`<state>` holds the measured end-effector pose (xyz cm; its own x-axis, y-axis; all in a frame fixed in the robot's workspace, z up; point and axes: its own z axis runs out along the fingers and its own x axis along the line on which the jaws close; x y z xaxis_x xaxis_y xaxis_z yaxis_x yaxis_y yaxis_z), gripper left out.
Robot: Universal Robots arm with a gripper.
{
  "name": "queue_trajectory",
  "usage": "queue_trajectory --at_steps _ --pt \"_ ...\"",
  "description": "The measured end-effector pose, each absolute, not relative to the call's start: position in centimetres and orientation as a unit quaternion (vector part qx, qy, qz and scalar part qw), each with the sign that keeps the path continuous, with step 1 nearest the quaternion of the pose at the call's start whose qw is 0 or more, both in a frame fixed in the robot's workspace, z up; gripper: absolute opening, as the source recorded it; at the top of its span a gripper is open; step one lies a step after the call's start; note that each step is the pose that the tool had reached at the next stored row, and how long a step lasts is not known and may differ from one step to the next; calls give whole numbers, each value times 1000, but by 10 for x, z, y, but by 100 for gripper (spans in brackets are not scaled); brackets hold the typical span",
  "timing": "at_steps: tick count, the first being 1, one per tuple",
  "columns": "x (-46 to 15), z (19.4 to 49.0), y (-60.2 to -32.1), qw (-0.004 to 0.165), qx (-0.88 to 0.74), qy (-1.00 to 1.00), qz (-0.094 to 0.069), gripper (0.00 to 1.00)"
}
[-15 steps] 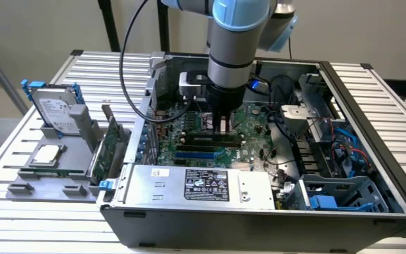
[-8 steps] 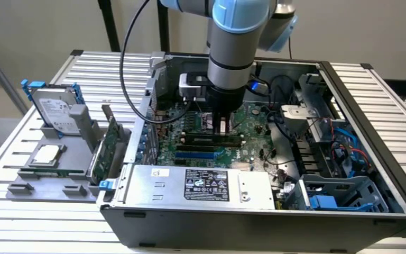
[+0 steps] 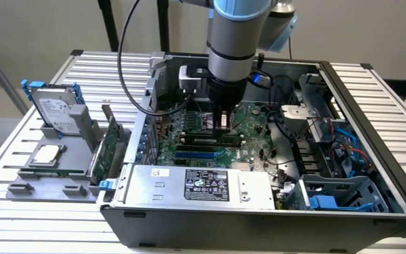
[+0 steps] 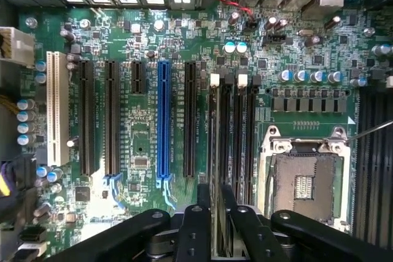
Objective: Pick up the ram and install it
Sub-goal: 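Insert the ram into the slot, then press down the ram until it locks into place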
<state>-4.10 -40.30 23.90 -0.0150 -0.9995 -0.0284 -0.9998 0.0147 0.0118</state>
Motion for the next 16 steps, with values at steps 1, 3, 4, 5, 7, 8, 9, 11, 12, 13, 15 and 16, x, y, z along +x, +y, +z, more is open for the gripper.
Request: queue_trajectory --at_steps 1,3,4,5,7,8,9,11,12,13,15,16 --pt "-41 243 -403 6 -702 712 14 100" --pt "-42 247 -403 6 -702 712 14 100" --pt "-43 248 -403 6 -702 712 14 100" --pt "-43 248 -403 6 -702 712 14 0" --pt "-43 248 -403 6 -702 712 14 0" --pt "-43 248 -403 6 -702 712 14 0" --pt "-43 248 -403 6 -702 712 14 0" --pt "-43 248 -403 6 -702 712 14 0" --pt "-43 248 -403 6 -702 712 14 0" --pt "-43 248 -403 6 -702 712 14 0" --pt "-43 248 -403 6 -702 712 14 0" --pt "-43 248 -403 6 -702 712 14 0"
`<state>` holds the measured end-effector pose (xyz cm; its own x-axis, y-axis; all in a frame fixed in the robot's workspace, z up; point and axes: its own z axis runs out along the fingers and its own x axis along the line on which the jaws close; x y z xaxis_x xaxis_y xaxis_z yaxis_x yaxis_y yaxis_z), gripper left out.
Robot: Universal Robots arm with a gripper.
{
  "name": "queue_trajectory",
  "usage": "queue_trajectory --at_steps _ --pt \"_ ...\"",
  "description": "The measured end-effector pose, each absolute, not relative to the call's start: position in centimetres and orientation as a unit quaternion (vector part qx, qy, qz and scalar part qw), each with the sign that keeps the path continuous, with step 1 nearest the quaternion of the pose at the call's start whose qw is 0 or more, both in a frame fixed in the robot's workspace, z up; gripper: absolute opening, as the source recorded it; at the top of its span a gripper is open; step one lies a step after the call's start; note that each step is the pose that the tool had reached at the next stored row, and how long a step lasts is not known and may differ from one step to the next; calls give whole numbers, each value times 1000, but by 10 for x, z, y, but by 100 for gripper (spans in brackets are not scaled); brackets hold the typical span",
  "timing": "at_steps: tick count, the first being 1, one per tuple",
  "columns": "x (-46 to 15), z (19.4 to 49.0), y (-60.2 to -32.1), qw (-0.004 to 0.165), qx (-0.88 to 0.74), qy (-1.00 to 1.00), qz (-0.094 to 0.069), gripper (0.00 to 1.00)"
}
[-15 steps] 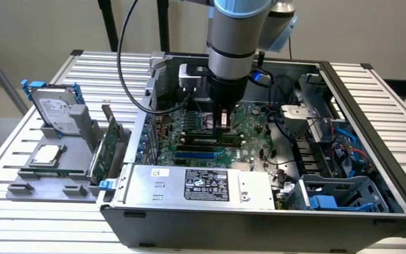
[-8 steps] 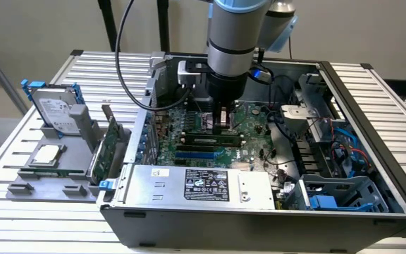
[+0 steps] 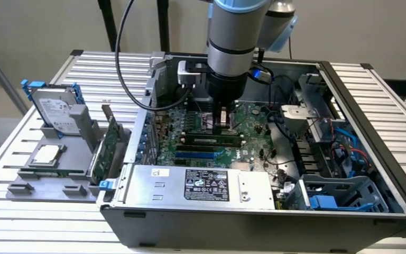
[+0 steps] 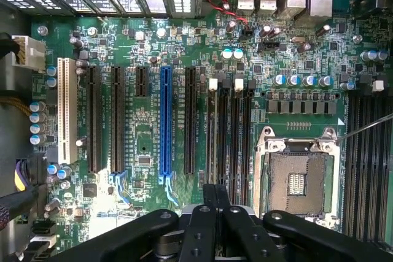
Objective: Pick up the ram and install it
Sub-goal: 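Press down the ram until it locks into place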
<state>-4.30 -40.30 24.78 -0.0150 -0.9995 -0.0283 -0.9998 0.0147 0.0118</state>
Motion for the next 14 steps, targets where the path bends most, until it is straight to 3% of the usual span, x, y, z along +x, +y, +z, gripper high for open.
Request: queue_trajectory --at_steps 14 --pt "-43 245 -401 6 -702 712 14 0"
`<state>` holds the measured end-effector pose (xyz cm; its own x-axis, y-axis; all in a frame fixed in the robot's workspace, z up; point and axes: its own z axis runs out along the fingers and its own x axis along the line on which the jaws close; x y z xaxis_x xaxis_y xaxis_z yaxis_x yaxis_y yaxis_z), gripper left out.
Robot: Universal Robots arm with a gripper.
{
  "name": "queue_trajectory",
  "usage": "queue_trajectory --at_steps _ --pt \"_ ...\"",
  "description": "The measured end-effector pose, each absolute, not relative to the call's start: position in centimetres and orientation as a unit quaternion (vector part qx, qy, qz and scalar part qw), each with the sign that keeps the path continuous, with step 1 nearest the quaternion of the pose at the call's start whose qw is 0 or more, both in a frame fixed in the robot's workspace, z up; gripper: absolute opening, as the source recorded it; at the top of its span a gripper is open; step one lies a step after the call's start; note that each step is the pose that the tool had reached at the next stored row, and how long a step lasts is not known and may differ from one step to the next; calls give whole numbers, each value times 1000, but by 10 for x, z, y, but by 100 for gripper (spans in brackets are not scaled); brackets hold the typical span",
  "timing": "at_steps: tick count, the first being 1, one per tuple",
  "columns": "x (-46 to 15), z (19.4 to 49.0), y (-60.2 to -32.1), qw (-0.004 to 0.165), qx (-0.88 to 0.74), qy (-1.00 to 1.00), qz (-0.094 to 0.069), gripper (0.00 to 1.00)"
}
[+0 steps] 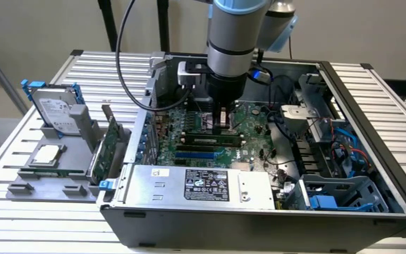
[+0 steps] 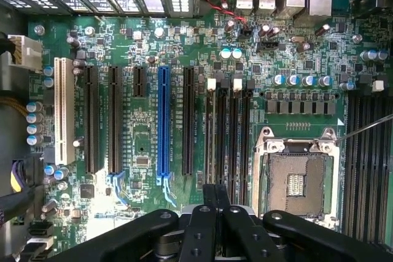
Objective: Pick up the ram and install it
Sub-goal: 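Press down the ram until it locks into place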
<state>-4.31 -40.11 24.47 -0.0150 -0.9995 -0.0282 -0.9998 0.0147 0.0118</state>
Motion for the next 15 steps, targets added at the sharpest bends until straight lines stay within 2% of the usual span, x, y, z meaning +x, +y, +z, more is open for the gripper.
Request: queue_trajectory --at_steps 15 --pt "-43 224 -399 5 -702 712 14 0"
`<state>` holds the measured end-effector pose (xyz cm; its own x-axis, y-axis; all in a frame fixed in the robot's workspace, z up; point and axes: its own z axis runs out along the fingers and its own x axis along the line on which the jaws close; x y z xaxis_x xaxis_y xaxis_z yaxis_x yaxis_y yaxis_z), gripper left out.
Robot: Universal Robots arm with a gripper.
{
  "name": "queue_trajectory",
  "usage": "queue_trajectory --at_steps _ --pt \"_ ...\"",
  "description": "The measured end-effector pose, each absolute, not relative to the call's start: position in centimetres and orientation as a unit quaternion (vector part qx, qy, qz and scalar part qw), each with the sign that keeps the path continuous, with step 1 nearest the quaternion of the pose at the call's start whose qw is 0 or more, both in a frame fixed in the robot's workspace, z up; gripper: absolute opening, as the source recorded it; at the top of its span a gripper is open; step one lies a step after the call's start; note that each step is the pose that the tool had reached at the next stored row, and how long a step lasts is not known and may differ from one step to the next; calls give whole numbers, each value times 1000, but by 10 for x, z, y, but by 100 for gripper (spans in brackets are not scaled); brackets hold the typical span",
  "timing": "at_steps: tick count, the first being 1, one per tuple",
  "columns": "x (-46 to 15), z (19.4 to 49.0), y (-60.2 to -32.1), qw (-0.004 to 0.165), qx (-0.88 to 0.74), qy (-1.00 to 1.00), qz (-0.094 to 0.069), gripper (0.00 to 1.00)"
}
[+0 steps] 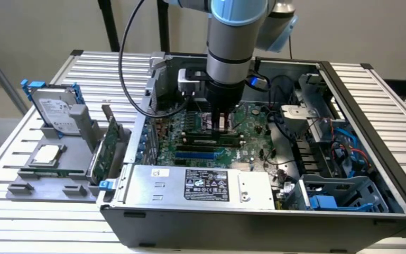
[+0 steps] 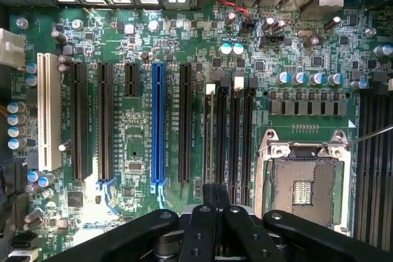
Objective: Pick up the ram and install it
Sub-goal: 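Press down the ram until it locks into place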
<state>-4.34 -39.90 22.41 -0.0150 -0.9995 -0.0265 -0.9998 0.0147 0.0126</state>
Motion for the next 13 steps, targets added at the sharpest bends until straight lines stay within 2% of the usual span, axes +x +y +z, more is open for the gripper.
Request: queue_trajectory --at_steps 4,10,13 --pt "-43 228 -399 6 -702 712 14 0" --pt "-43 253 -399 6 -702 712 14 0" --pt "-43 254 -399 6 -702 712 14 0"
